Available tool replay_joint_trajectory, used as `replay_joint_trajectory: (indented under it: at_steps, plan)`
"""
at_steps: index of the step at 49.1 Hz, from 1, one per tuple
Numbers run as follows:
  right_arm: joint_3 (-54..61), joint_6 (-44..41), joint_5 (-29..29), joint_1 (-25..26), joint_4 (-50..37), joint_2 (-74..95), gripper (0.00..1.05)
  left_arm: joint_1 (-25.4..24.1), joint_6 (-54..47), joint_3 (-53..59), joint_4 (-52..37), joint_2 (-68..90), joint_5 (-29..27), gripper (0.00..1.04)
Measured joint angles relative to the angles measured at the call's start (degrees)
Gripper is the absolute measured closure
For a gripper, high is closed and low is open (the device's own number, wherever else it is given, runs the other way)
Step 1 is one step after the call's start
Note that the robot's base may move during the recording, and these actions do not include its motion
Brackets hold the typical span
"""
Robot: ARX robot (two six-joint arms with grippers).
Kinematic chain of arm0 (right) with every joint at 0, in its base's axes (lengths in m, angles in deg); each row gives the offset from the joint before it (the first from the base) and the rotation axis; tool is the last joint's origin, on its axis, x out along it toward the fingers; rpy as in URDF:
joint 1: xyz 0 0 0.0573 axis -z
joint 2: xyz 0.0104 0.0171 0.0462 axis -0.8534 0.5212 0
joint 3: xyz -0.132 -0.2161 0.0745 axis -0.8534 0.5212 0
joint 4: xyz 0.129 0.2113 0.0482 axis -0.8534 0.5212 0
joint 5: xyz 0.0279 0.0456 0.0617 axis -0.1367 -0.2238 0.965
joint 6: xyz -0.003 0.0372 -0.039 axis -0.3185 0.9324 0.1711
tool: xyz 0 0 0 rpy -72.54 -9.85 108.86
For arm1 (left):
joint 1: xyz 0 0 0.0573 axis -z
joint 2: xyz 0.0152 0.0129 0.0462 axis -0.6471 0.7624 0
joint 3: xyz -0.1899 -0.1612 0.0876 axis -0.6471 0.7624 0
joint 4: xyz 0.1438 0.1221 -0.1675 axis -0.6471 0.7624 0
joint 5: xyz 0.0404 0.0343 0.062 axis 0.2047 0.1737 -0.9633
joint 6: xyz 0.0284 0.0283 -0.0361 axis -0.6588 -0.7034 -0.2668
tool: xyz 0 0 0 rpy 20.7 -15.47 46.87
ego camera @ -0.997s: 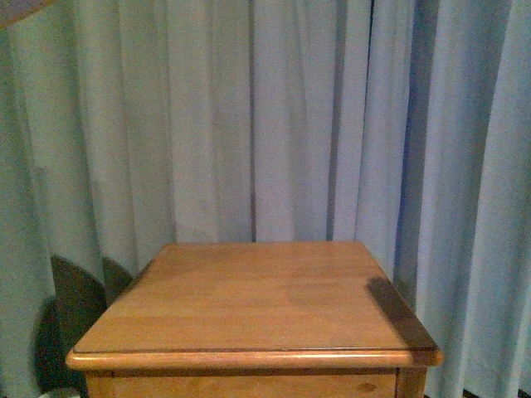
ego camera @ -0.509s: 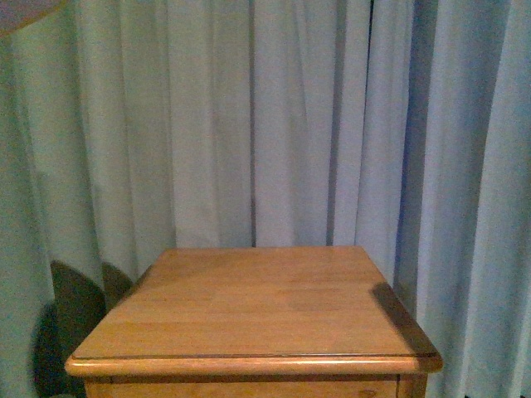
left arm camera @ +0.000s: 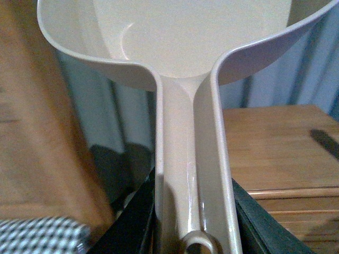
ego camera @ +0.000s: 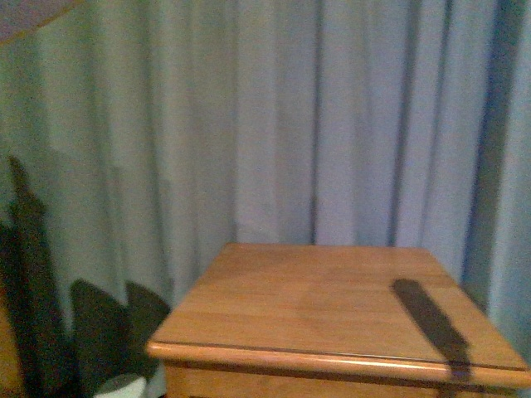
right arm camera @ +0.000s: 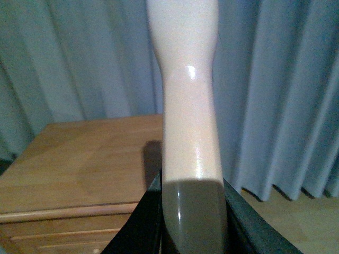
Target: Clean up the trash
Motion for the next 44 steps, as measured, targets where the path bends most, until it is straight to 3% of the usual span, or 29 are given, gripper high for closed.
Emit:
replay_joint_trajectory:
  at_steps: [44]
  plan:
    - [0.0,0.0,0.6,0.0,0.0,0.3,0.84,-0.2,0.2,0.1,0.2,-0.3,-0.4,0.77]
